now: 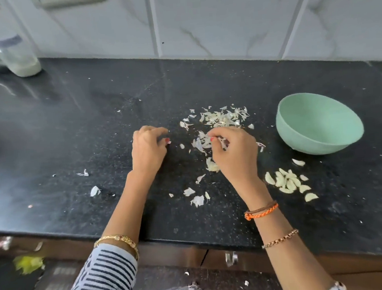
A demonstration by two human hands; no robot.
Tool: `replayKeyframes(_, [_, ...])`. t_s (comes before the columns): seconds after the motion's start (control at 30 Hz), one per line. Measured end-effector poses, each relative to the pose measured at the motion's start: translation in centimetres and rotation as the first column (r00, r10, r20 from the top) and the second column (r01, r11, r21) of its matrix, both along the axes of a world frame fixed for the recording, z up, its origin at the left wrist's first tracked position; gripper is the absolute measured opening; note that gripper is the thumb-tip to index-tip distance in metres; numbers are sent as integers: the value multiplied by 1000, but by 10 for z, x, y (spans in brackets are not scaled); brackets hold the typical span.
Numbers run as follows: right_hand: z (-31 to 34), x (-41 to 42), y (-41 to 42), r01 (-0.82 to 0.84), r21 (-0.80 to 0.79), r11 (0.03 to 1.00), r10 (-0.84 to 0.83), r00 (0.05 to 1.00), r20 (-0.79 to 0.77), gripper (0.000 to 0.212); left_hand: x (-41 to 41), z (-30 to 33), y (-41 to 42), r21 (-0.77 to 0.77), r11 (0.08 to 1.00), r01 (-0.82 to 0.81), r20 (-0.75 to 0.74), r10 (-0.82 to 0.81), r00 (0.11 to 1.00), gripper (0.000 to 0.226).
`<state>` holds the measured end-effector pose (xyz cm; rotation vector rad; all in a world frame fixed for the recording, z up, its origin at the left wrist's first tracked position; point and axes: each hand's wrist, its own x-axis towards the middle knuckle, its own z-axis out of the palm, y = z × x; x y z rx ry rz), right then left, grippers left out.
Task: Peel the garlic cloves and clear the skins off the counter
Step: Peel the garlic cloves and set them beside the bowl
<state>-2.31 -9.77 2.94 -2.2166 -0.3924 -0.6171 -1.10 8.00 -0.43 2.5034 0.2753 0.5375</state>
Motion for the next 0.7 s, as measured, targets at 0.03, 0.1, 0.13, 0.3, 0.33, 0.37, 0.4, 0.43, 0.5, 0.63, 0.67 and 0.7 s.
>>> replayKeyframes(0.03, [-1,2,5,-25,-2,1000,25,999,-44,15,2,-2,3,0,1000,30,-30,-30,999,20])
replayKeyframes(0.1, [-5,8,12,-54,-22,998,51,989,-138,16,5,-4,5,2,998,62,-65,-62,996,15])
replayKeyframes(0.13, [-7,12,15,-61,-34,998,54,983,-174,16,7,-4,5,-1,997,71,-74,-71,995,14])
replayKeyframes(0.3, [-15,21,20,-68,0,998,65,960,-272,16,7,0,-1,-59,995,82,23,-80,996,7])
replayKeyframes(0.33, [-15,23,21,-61,29,998,67,955,-290,17,7,3,-4,-100,989,106,65,-100,993,6])
replayKeyframes(0.37, [-14,24,21,-57,79,995,79,944,-319,19,7,5,-7,-160,978,131,103,-116,988,6])
replayKeyframes(0.4, [-13,26,21,-54,148,988,105,926,-363,20,7,9,-10,-224,963,151,134,-124,983,8])
replayKeyframes(0.43, [-11,28,20,-52,228,972,145,900,-411,21,10,12,-14,-282,945,168,150,-129,980,10])
replayKeyframes(0.5, [-9,33,18,-45,354,934,222,849,-479,19,15,17,-21,-350,913,212,162,-164,973,9])
replayKeyframes(0.63, [-7,44,10,66,569,819,329,759,-562,16,28,24,-39,-307,897,319,210,-263,942,10])
replayKeyframes(0.67, [-6,46,9,103,615,782,349,746,-567,15,31,24,-41,-296,895,334,223,-275,935,11])
replayKeyframes(0.7, [-4,49,7,136,653,745,365,737,-570,14,35,24,-42,-281,895,346,242,-283,928,12])
